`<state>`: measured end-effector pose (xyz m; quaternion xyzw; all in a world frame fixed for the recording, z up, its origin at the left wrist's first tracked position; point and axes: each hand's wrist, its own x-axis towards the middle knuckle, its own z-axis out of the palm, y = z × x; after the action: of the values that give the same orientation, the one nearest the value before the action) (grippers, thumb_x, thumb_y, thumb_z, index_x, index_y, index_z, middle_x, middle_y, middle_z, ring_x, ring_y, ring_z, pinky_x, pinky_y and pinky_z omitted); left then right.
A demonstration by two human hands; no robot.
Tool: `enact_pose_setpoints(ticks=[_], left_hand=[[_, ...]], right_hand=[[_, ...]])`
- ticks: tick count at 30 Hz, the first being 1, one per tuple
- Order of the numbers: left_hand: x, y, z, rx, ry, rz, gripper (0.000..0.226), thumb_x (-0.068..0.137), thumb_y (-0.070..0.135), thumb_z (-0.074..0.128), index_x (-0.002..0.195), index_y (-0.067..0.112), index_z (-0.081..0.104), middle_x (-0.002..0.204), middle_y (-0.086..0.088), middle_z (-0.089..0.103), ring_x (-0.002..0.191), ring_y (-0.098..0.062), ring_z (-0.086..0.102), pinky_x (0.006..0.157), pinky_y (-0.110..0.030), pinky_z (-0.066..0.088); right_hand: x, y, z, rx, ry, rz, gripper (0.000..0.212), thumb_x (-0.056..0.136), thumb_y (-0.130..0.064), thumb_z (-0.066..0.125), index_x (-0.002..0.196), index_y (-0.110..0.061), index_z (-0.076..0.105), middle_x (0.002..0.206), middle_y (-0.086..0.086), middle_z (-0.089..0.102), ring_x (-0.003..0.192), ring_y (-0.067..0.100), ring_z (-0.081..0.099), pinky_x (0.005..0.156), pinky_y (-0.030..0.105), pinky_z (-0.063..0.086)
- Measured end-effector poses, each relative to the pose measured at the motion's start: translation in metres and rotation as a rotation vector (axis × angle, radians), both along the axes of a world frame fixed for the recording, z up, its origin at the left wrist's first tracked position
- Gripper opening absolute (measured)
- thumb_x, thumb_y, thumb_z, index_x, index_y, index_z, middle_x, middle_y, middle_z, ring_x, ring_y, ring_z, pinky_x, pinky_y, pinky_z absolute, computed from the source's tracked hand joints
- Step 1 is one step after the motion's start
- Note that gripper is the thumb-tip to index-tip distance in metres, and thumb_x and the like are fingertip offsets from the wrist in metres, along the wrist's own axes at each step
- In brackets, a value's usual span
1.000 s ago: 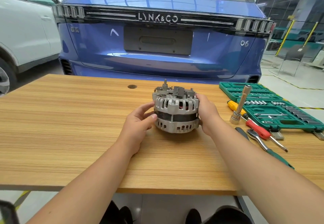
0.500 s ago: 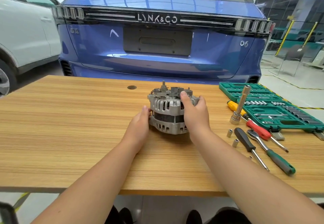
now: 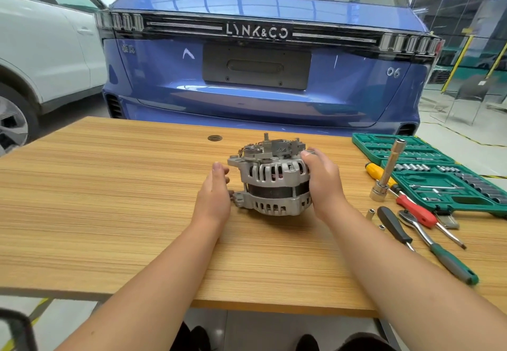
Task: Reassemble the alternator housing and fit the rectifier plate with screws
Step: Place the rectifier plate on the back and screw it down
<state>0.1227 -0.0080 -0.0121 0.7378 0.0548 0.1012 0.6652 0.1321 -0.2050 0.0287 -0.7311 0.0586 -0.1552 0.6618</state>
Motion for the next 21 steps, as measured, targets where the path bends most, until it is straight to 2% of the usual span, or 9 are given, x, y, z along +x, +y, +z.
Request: enact_pose_setpoints(ticks=[3,5,7,9,12,13,16,18,21], left_hand=[[0.0,0.004,-0.004,0.078,-0.024,0.073,0.086,0.083,0.085,0.008,0.127,0.032,0.058,0.107,0.006,0.068,0.099,-0.023,0.068,0.094,-0.049,0.052],[0.002,0.008,-0.007,0.101,-0.027,0.12,0.075,0.094,0.077,0.009,0.125,0.029,0.058,0.094,0.006,0.071,0.082,-0.02,0.07,0.081,-0.042,0.053],[0.004,0.011,-0.008,0.118,-0.017,0.139,0.065,0.101,0.069,0.011,0.12,0.028,0.058,0.086,0.005,0.073,0.069,-0.017,0.071,0.072,-0.037,0.049],[0.006,0.013,-0.008,0.136,-0.01,0.139,0.061,0.105,0.063,0.012,0.111,0.026,0.06,0.08,0.002,0.074,0.064,-0.016,0.071,0.073,-0.038,0.051],[0.009,0.014,-0.007,0.164,-0.007,0.129,0.061,0.107,0.059,0.014,0.093,0.024,0.063,0.072,0.0,0.074,0.068,-0.021,0.071,0.08,-0.043,0.056],[0.01,0.014,-0.007,0.174,-0.008,0.115,0.063,0.107,0.058,0.015,0.09,0.022,0.064,0.069,0.0,0.073,0.07,-0.024,0.071,0.082,-0.045,0.057],[0.009,0.018,-0.006,0.166,-0.006,0.063,0.068,0.104,0.059,0.019,0.085,0.015,0.066,0.059,0.0,0.07,0.071,-0.028,0.07,0.081,-0.049,0.057],[0.007,0.02,-0.006,0.156,-0.006,0.02,0.069,0.097,0.061,0.021,0.083,0.012,0.066,0.058,-0.001,0.069,0.063,-0.026,0.069,0.076,-0.046,0.056],[0.003,0.017,-0.007,0.134,-0.024,-0.023,0.07,0.092,0.061,0.02,0.075,0.012,0.067,0.061,-0.003,0.071,0.052,-0.019,0.063,0.065,-0.037,0.048]], right_hand=[[0.007,-0.007,0.007,-0.02,0.057,0.162,0.071,0.079,-0.051,0.054,0.143,-0.021,0.053,0.127,0.005,0.068,0.119,0.025,0.063,0.101,0.047,0.05],[0.009,-0.013,0.012,-0.072,0.118,0.26,0.068,0.084,-0.05,0.052,0.148,-0.026,0.049,0.138,0.004,0.063,0.129,0.025,0.056,0.111,0.05,0.041],[0.01,-0.018,0.017,-0.115,0.133,0.248,0.062,0.09,-0.049,0.056,0.148,-0.028,0.049,0.144,0.001,0.057,0.136,0.024,0.048,0.113,0.05,0.036],[0.006,-0.017,0.018,-0.078,0.111,0.103,0.055,0.095,-0.044,0.061,0.146,-0.026,0.052,0.141,0.0,0.059,0.128,0.02,0.053,0.103,0.046,0.043],[-0.007,0.007,0.018,-0.006,0.076,-0.035,0.043,0.097,-0.048,0.056,0.134,-0.027,0.059,0.116,-0.007,0.071,0.096,0.01,0.066,0.068,0.03,0.053],[-0.011,0.016,0.017,-0.01,0.075,-0.022,0.047,0.095,-0.054,0.053,0.134,-0.028,0.058,0.113,-0.008,0.071,0.096,0.01,0.067,0.069,0.033,0.054],[-0.016,0.031,0.014,-0.081,0.056,0.001,0.07,0.086,-0.066,0.047,0.145,-0.03,0.048,0.134,-0.004,0.062,0.12,0.021,0.059,0.098,0.049,0.052],[-0.015,0.031,0.014,-0.153,0.008,-0.054,0.067,0.09,-0.065,0.046,0.144,-0.028,0.051,0.135,-0.002,0.062,0.124,0.022,0.057,0.103,0.051,0.049],[-0.013,0.027,0.01,-0.288,-0.061,-0.117,0.06,0.096,-0.061,0.045,0.141,-0.022,0.057,0.134,-0.002,0.064,0.123,0.019,0.057,0.103,0.047,0.049]])
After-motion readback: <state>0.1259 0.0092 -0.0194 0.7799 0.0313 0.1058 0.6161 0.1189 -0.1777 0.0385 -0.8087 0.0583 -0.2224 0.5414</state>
